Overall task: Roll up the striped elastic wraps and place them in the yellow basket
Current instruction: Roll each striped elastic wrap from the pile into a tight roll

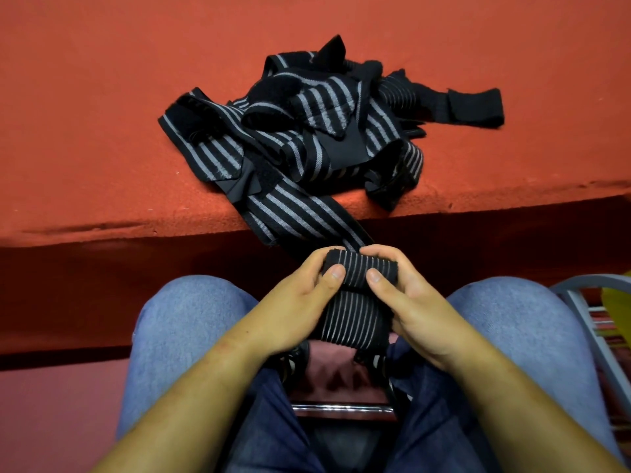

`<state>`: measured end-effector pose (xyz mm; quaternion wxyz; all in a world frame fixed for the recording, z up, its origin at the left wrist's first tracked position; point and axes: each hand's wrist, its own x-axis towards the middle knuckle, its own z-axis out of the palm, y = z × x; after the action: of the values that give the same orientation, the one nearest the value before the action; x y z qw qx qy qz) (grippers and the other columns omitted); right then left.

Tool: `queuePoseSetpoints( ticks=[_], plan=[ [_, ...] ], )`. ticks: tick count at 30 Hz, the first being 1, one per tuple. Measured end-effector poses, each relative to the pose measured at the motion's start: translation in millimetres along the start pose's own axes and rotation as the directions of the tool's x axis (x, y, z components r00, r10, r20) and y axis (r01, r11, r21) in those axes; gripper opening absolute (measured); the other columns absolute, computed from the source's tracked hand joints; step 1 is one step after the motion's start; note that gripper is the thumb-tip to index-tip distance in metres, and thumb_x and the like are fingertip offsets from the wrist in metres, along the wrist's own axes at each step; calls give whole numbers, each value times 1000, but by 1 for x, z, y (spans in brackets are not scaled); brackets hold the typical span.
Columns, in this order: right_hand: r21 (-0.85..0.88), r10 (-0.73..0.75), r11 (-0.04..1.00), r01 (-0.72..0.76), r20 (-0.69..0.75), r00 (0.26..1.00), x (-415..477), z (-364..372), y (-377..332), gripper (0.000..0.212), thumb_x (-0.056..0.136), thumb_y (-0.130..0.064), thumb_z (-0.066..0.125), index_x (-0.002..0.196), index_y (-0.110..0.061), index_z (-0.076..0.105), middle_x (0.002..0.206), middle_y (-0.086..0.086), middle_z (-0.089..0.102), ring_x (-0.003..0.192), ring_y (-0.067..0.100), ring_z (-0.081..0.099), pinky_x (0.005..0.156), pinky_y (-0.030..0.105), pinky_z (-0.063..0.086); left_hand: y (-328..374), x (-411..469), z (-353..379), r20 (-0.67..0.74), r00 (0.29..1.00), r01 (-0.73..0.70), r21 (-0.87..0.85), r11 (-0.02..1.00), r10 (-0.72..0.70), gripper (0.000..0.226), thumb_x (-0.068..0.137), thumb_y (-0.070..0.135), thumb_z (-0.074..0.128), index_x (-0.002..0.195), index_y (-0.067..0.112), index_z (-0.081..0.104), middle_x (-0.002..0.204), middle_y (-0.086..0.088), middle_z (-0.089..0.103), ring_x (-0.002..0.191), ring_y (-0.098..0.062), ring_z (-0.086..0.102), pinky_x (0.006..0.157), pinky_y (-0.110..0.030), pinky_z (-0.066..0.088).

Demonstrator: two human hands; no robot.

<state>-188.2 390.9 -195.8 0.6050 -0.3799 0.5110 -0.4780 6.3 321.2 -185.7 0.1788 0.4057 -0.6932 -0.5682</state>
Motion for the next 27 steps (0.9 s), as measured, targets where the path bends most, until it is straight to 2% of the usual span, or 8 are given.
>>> queuePoseSetpoints(
  ticks=[3,6,8,11,14,19,22,27],
  plan=[
    [-41,4,999,-4,13,1000,-1,1,2,40,89,-48,64,128,-44,57,116,-8,73,105,18,72,79,34,58,3,-3,3,39,999,20,157,987,-26,47,105,59,34,150,46,31,131,16,62,115,11,58,100,-19,45],
    [-79,10,997,-10,6,1000,-1,1,3,40,91,-50,62,130,-45,55,114,-5,72,98,17,73,72,31,57,7,-4,6,76,996,29,204,979,-45,65,101,59,29,161,38,14,137,20,50,112,25,48,92,2,36],
    [-90,19,996,-18,5,1000,-1,1,3,39,91,-50,62,129,-45,54,109,-3,72,85,12,71,62,24,54,7,-4,7,81,995,31,214,976,-49,70,101,60,29,163,36,8,139,20,45,110,30,42,92,5,31],
    [-119,-4,993,0,-34,999,0,1,3,29,97,-42,62,126,-44,56,108,-1,72,89,16,72,71,33,60,7,-3,7,70,997,28,169,985,-41,61,101,60,33,159,44,19,135,22,54,113,22,50,97,-7,38],
    [-138,-52,990,41,-78,996,1,-1,3,22,104,-28,60,123,-41,59,107,-4,73,95,14,72,82,38,60,5,2,4,-30,1000,0,40,999,1,37,105,56,41,140,46,49,126,17,68,118,5,62,105,-28,46],
    [-106,-53,993,43,-90,995,2,-1,2,22,99,-34,63,121,-39,62,109,-6,74,100,13,72,85,34,59,1,6,3,-38,999,-28,-66,997,25,35,97,53,59,128,37,64,112,-21,70,109,-40,67,100,-63,50],
    [-18,-7,1000,6,-96,995,3,0,2,38,89,-48,70,125,-36,63,117,1,75,109,18,73,92,40,57,1,7,2,-53,998,-30,-105,994,24,37,94,55,62,124,33,66,110,-27,69,107,-46,67,98,-67,49],
    [148,98,985,-88,-63,993,4,3,0,47,95,-41,61,133,-13,62,125,11,75,119,25,71,106,47,52,-1,9,1,-84,996,-44,-141,989,32,30,95,44,67,124,34,65,105,-22,72,101,-38,71,100,-63,51]
  ],
)
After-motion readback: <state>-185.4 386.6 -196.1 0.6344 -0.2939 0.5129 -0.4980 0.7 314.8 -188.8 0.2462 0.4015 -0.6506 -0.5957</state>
